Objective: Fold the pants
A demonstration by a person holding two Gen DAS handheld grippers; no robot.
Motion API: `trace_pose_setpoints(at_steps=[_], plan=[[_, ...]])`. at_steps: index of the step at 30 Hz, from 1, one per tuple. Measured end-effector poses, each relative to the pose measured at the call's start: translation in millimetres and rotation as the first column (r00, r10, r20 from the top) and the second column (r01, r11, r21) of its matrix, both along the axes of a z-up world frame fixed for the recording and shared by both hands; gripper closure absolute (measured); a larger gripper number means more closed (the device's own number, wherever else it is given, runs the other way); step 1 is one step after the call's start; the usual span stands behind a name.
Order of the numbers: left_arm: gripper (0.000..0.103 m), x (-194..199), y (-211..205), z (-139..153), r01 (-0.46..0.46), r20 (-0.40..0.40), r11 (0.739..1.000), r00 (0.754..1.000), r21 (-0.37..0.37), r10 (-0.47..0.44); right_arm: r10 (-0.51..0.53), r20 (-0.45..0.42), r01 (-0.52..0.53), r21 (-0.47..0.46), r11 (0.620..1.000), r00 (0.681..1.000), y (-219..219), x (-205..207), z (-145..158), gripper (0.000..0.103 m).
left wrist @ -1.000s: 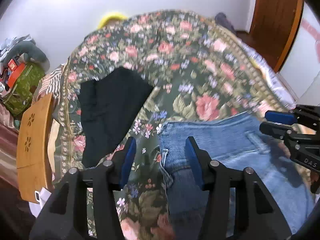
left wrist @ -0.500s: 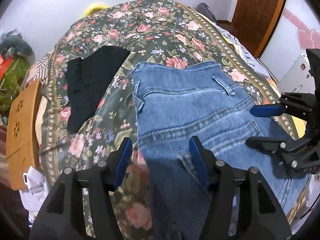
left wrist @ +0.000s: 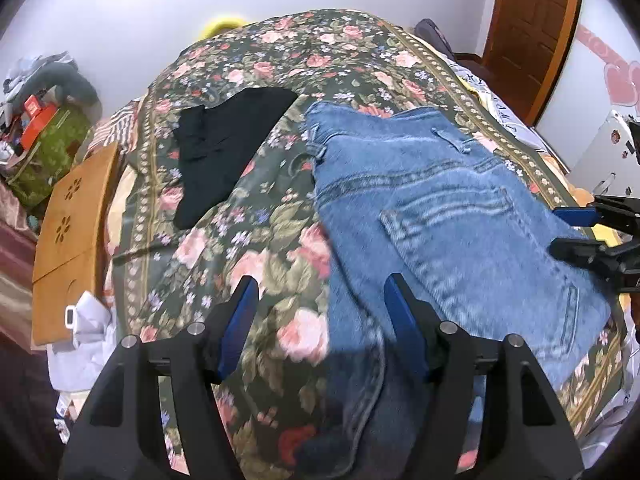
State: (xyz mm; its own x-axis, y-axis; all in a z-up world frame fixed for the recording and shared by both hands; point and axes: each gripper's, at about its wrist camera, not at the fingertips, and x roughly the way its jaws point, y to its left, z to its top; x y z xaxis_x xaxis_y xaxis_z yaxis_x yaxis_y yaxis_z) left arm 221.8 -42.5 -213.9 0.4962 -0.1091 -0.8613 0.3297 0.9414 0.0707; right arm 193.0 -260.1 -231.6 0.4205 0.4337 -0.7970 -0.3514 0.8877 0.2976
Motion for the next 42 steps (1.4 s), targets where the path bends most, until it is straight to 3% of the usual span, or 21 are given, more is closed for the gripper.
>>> trace_pose_setpoints(at_steps=[8, 11, 13, 15, 18, 22, 29, 37, 42], plan=[[0.036, -9, 16, 7, -0.047, 0.02, 0.999, 0.999, 0.019, 0.047, -0.022, 0.009, 0.022, -0.003, 1.0, 1.0, -4, -9, 7, 0.05], [0.035, -3, 23, 20, -0.074, 0.044, 0.997, 0.996, -0.011, 0.075, -0.03, 0.027, 0.031, -0.014, 0.999, 0.999, -7, -7, 15, 0.049], [0.028, 4, 24, 32, -0.083, 0.073, 0.996, 0.994, -0.031, 0.085, -0.039, 0.051, 0.04, -0.013, 0.999, 0.998, -9, -5, 23, 0.048], [0.013, 11, 20, 42, -0.076, 0.102, 0.996, 0.992, -0.047, 0.081, -0.049, 0.072, 0.049, 0.001, 0.999, 0.996, -12, -1, 31, 0.045], [0.007, 24, 10, 51, -0.049, 0.116, 0.997, 0.992, -0.065, 0.056, -0.089, 0.126, 0.087, 0.021, 0.996, 0.988, -17, 7, 44, 0.026], [0.002, 52, -5, 43, -0.027, 0.046, 0.995, 0.998, -0.098, 0.031, -0.116, 0.134, 0.112, 0.041, 0.993, 0.984, -20, 22, 44, 0.021], [0.002, 89, -16, -11, 0.001, -0.143, 0.998, 0.99, -0.066, -0.011, -0.103, -0.028, 0.104, 0.054, 0.993, 0.994, -16, 54, -8, 0.021], [0.002, 109, -20, -32, 0.029, -0.241, 0.984, 0.968, -0.178, -0.073, -0.077, -0.16, 0.108, 0.199, 0.974, 0.984, -26, 70, -39, 0.021], [0.003, 118, -17, -37, 0.002, -0.291, 0.964, 0.953, -0.266, -0.082, -0.078, -0.185, 0.122, 0.239, 0.963, 0.98, -30, 72, -41, 0.022]])
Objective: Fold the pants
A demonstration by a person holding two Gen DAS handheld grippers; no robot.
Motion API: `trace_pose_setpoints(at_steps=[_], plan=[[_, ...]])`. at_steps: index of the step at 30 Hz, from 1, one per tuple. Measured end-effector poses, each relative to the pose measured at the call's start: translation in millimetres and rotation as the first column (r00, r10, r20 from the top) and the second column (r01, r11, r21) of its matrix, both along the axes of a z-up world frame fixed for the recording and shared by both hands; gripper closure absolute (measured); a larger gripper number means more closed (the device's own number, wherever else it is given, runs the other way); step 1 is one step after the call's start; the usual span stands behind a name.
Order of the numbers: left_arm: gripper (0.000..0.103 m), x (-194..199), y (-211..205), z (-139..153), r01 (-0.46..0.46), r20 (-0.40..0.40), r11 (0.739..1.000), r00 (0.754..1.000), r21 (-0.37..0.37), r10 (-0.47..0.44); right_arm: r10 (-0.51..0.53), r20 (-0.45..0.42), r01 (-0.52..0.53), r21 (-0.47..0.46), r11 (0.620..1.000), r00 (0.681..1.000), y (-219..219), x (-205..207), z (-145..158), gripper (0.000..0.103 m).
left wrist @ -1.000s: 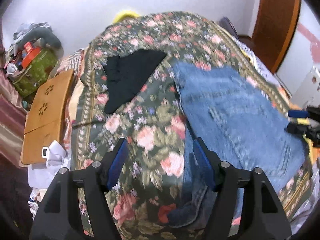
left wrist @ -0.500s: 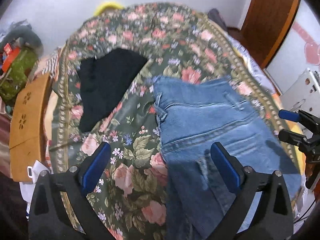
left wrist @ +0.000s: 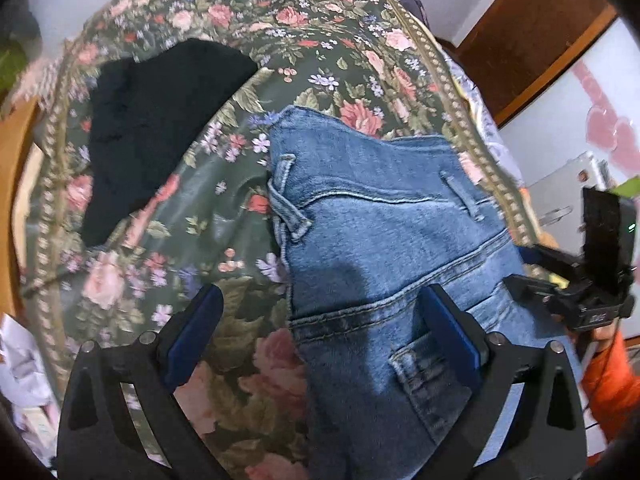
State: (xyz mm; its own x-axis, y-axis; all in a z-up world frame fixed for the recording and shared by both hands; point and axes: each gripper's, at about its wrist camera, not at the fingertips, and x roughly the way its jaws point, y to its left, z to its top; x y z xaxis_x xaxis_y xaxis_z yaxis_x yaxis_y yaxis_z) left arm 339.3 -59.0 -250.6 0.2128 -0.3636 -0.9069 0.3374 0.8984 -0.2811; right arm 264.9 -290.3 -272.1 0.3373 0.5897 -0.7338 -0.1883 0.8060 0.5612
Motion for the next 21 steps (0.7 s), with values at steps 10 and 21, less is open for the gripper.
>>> trace_pose_setpoints(at_steps=[10, 21], plan=[[0.005, -13, 0, -4, 0.043, -0.072, 0.996, 0.996, -0.076, -0.048, 0.023, -0.034, -0.021, 0.057, 0.998, 0.999, -5, -7, 2, 0.03], [0.005, -13, -3, -6, 0.071, -0.092, 0.992, 0.993, -0.104, -0.08, 0.056, -0.011, -0.055, 0.087, 0.995, 0.998, 9, -6, 1, 0.029]])
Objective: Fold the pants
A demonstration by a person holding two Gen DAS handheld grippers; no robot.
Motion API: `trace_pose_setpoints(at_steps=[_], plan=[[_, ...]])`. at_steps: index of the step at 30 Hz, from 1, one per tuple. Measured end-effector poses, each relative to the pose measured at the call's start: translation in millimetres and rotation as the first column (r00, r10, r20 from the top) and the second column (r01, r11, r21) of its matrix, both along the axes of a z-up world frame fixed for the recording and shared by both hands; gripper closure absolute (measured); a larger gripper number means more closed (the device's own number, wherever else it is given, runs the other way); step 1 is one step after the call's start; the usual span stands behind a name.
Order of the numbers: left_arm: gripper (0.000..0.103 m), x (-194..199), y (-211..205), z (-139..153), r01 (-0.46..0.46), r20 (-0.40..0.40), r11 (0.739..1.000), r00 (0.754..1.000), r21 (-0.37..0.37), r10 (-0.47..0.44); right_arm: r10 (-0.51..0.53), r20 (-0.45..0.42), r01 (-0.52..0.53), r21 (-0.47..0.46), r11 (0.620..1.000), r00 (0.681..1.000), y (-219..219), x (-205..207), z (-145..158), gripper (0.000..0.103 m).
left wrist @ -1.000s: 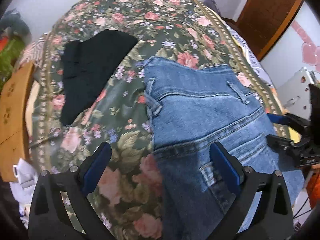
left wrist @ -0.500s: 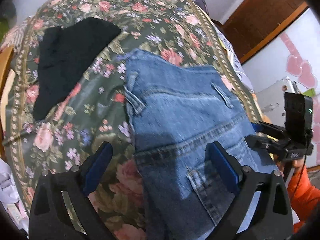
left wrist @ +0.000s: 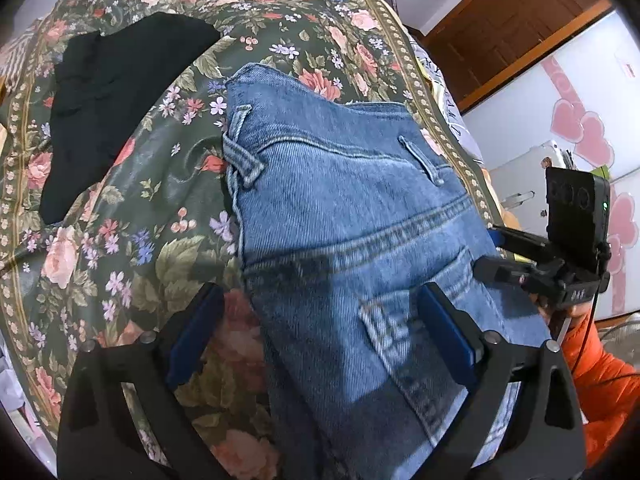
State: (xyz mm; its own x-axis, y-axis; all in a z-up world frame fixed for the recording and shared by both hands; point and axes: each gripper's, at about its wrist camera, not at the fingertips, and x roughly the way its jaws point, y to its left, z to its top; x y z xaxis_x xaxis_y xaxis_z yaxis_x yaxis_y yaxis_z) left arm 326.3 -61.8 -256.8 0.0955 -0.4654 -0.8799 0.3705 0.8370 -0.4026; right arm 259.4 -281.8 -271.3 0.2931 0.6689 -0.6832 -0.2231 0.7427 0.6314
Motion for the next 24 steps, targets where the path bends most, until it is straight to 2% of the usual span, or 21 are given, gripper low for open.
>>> trace_pose_setpoints(at_steps=[4, 5, 7, 8, 10, 14, 18, 21, 24], plan=[[0.006, 11, -14, -5, 0.021, -0.013, 1.0, 1.0, 0.002, -0.021, -0.003, 0.008, 0.003, -0.013, 1.0, 1.0, 9, 9, -2, 0.033], [0.009, 12, -17, -5, 0.026, -0.015, 1.0, 1.0, -0.004, -0.026, -0.009, 0.004, 0.009, -0.004, 1.0, 1.0, 8, 10, -2, 0.035], [0.011, 11, -23, -3, 0.042, 0.004, 0.999, 0.999, -0.008, -0.042, -0.025, -0.006, 0.025, 0.022, 0.999, 1.0, 4, 11, -4, 0.046], [0.012, 10, -25, -2, 0.048, 0.013, 0.999, 0.999, -0.004, -0.048, -0.034, -0.011, 0.035, 0.032, 0.999, 0.999, 3, 12, -4, 0.049], [0.019, 8, -25, 3, 0.049, 0.028, 0.999, 0.998, -0.012, -0.049, -0.038, -0.006, 0.038, 0.045, 0.998, 0.999, 3, 11, -2, 0.061], [0.039, 2, -21, 16, 0.025, 0.075, 1.0, 0.997, -0.009, -0.024, -0.041, 0.045, 0.041, -0.001, 0.999, 0.998, 9, 10, 10, 0.076], [0.061, -5, -10, 36, 0.004, 0.127, 0.999, 0.992, -0.032, 0.0, -0.029, 0.083, 0.032, -0.025, 0.999, 0.996, 16, 13, 24, 0.081], [0.064, -11, -1, 54, -0.007, 0.172, 0.998, 0.985, -0.056, 0.017, -0.018, 0.135, 0.024, -0.042, 0.999, 0.991, 23, 14, 41, 0.082], [0.066, -17, 8, 79, -0.022, 0.253, 0.998, 0.967, -0.058, 0.036, -0.009, 0.201, 0.019, -0.049, 0.999, 0.979, 35, 18, 63, 0.082]])
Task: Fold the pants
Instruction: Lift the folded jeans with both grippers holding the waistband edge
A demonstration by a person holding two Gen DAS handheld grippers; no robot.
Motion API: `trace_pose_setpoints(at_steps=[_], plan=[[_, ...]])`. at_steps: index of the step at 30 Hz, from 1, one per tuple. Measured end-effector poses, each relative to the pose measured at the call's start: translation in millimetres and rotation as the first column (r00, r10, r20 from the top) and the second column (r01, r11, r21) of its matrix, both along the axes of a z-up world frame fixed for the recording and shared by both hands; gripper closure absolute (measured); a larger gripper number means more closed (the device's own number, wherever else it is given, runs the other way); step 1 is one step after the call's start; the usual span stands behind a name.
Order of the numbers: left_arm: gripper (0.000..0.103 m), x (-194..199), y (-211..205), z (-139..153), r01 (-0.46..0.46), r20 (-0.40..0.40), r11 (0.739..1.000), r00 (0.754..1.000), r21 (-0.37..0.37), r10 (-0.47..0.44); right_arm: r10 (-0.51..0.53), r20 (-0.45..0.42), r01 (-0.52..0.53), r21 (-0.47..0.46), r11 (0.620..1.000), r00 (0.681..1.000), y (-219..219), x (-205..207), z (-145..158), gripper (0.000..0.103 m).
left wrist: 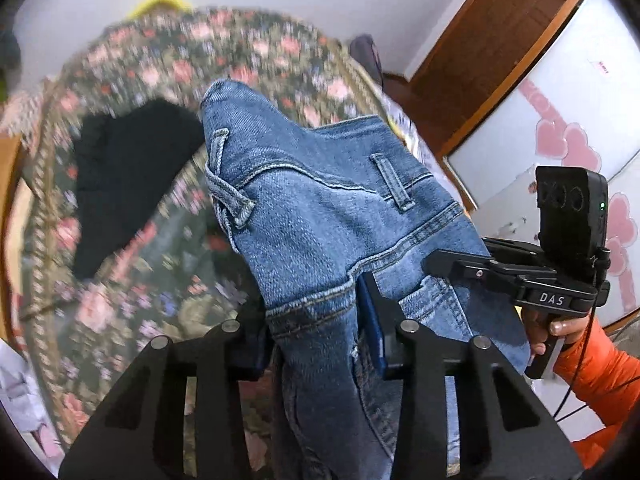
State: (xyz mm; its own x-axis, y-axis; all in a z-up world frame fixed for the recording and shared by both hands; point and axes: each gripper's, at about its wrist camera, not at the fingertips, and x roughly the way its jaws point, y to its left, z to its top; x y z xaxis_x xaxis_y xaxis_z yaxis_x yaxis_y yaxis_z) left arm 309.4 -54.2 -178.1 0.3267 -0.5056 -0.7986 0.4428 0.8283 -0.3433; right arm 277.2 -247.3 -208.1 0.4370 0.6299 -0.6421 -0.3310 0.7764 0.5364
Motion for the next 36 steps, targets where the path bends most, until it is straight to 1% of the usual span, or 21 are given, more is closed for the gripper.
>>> trace_pose_setpoints(at_steps=[3, 6, 9, 11, 14, 17, 20, 23, 26, 30, 32, 35, 36], plan=[[0.066, -5, 16, 30, -0.026, 0.083, 1.0, 0.996, -0.014, 0.027, 0.014, 0.085, -0.013, -0.02, 1.0, 0.996, 12, 3, 26, 0.083], [0.066, -6, 33, 60, -0.055, 0.165, 0.998, 0.985, -0.021, 0.058, 0.027, 0.17, -0.023, -0.028, 0.999, 0.985, 27, 9, 54, 0.083], [0.066, -2, 52, 85, -0.091, 0.239, 0.996, 0.967, -0.015, 0.092, 0.039, 0.238, -0.03, -0.041, 0.999, 0.97, 46, 21, 78, 0.083], [0.066, 7, 65, 100, -0.121, 0.275, 0.992, 0.954, -0.014, 0.121, 0.049, 0.274, -0.037, -0.048, 0.998, 0.961, 58, 31, 88, 0.083], [0.066, 22, 83, 111, -0.15, 0.307, 0.989, 0.94, -0.018, 0.148, 0.061, 0.312, -0.048, -0.05, 0.998, 0.948, 75, 49, 99, 0.083], [0.066, 40, 99, 116, -0.18, 0.326, 0.983, 0.929, -0.017, 0.176, 0.078, 0.329, -0.063, -0.056, 0.996, 0.941, 94, 72, 103, 0.084], [0.066, 60, 114, 112, -0.205, 0.331, 0.978, 0.922, -0.019, 0.2, 0.093, 0.342, -0.071, -0.075, 0.995, 0.935, 110, 94, 100, 0.084], [0.066, 87, 127, 98, -0.224, 0.323, 0.974, 0.92, -0.026, 0.22, 0.099, 0.335, -0.074, -0.087, 0.993, 0.937, 123, 119, 89, 0.084], [0.066, 116, 137, 75, -0.234, 0.311, 0.972, 0.922, -0.029, 0.231, 0.101, 0.316, -0.071, -0.105, 0.992, 0.943, 136, 141, 76, 0.084], [0.066, 149, 147, 42, -0.255, 0.267, 0.966, 0.929, -0.032, 0.254, 0.102, 0.279, -0.068, -0.13, 0.989, 0.955, 149, 173, 52, 0.084], [0.066, 164, 148, 26, -0.266, 0.245, 0.964, 0.934, -0.017, 0.262, 0.099, 0.245, -0.066, -0.138, 0.988, 0.965, 154, 193, 34, 0.084], [0.066, 193, 149, -4, -0.284, 0.21, 0.959, 0.938, 0.009, 0.276, 0.092, 0.208, -0.06, -0.155, 0.986, 0.974, 161, 210, 14, 0.084], [0.066, 198, 149, -9, -0.286, 0.201, 0.958, 0.939, 0.011, 0.278, 0.089, 0.195, -0.057, -0.163, 0.985, 0.977, 163, 218, 6, 0.084]])
